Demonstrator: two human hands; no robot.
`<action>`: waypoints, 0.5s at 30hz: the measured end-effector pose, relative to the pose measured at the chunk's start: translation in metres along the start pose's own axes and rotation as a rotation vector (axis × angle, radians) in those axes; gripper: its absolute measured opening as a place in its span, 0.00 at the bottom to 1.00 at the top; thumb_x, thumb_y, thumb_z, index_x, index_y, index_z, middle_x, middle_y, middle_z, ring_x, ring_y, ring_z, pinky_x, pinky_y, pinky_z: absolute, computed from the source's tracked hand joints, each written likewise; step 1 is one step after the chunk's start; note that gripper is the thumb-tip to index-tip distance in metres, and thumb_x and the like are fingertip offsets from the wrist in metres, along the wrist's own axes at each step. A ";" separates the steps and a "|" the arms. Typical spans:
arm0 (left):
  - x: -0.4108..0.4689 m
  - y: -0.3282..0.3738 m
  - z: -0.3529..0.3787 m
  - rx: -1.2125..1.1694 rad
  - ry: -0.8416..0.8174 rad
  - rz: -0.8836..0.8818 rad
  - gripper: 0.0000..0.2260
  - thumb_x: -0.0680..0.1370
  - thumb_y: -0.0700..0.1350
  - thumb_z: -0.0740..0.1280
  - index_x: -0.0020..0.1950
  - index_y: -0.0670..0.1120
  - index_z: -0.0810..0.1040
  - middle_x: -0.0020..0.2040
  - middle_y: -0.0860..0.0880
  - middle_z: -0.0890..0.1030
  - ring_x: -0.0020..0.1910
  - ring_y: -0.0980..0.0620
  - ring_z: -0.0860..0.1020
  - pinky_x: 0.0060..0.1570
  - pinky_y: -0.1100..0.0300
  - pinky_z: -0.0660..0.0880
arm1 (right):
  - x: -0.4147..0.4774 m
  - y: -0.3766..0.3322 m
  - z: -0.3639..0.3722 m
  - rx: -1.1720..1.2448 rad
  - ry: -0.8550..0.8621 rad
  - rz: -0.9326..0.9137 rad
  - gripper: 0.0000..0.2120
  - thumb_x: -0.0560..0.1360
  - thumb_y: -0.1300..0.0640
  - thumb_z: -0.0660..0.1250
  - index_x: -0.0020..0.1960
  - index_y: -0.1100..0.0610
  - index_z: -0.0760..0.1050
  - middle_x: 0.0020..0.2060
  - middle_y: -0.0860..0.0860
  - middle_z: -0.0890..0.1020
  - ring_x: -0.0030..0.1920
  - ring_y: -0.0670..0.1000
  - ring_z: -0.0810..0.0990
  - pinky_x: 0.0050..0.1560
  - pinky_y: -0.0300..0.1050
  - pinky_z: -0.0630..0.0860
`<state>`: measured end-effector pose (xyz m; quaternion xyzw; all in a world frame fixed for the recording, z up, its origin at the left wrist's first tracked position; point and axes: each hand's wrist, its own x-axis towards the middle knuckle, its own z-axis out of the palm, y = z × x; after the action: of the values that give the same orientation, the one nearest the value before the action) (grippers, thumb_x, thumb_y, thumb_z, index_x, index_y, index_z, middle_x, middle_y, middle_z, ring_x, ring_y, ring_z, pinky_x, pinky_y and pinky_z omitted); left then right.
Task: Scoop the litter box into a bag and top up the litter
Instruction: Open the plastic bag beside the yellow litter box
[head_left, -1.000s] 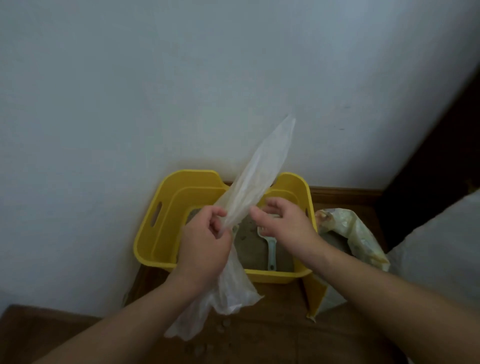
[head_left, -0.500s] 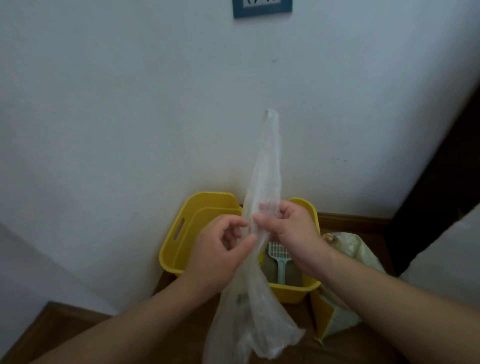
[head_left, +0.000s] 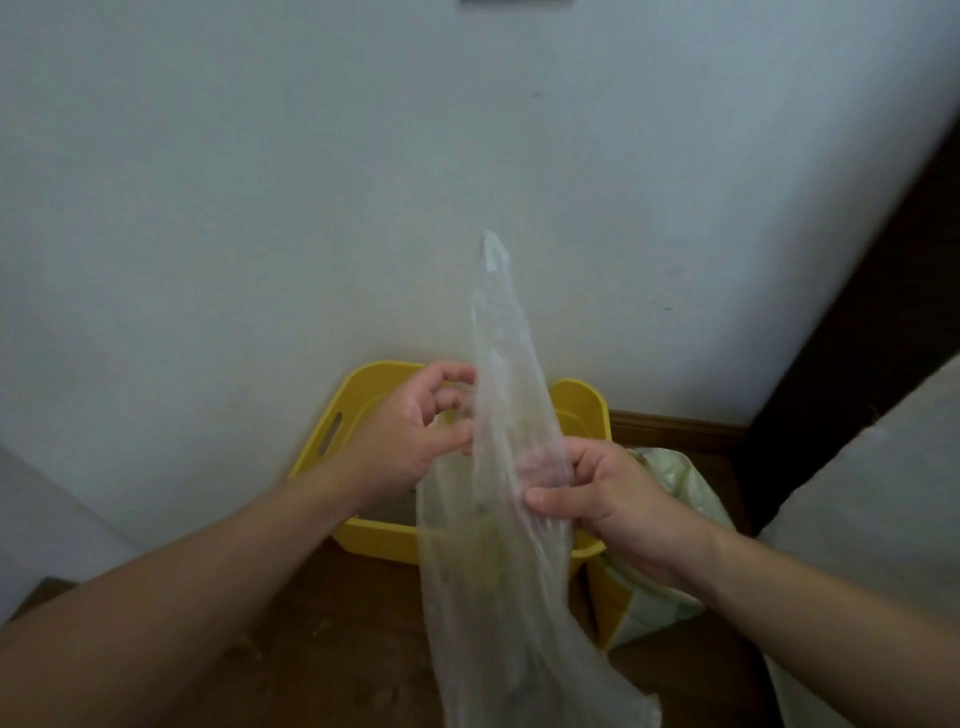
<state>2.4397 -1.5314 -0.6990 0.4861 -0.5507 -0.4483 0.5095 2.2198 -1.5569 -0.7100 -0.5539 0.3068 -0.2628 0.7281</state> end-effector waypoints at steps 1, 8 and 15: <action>0.000 -0.001 0.003 -0.001 0.019 0.010 0.19 0.70 0.37 0.69 0.60 0.41 0.72 0.43 0.40 0.78 0.39 0.51 0.78 0.43 0.60 0.77 | -0.003 -0.001 -0.003 -0.002 0.020 0.008 0.16 0.68 0.70 0.74 0.55 0.69 0.79 0.49 0.64 0.84 0.46 0.58 0.83 0.50 0.50 0.81; 0.001 0.000 0.006 0.088 0.171 0.084 0.15 0.74 0.27 0.69 0.49 0.47 0.75 0.31 0.56 0.70 0.30 0.54 0.74 0.31 0.61 0.76 | -0.004 -0.011 -0.011 -0.040 0.121 -0.009 0.13 0.70 0.74 0.70 0.53 0.66 0.80 0.44 0.59 0.86 0.41 0.53 0.86 0.40 0.42 0.81; -0.005 0.012 0.003 0.307 0.311 0.110 0.16 0.71 0.34 0.76 0.47 0.52 0.75 0.32 0.54 0.73 0.29 0.55 0.69 0.33 0.64 0.71 | 0.007 -0.037 -0.017 -0.118 0.246 -0.142 0.14 0.67 0.73 0.72 0.52 0.65 0.79 0.40 0.58 0.84 0.38 0.52 0.83 0.39 0.40 0.81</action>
<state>2.4362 -1.5248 -0.6879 0.5905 -0.5529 -0.2505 0.5318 2.2110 -1.5822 -0.6789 -0.5795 0.3685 -0.3609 0.6310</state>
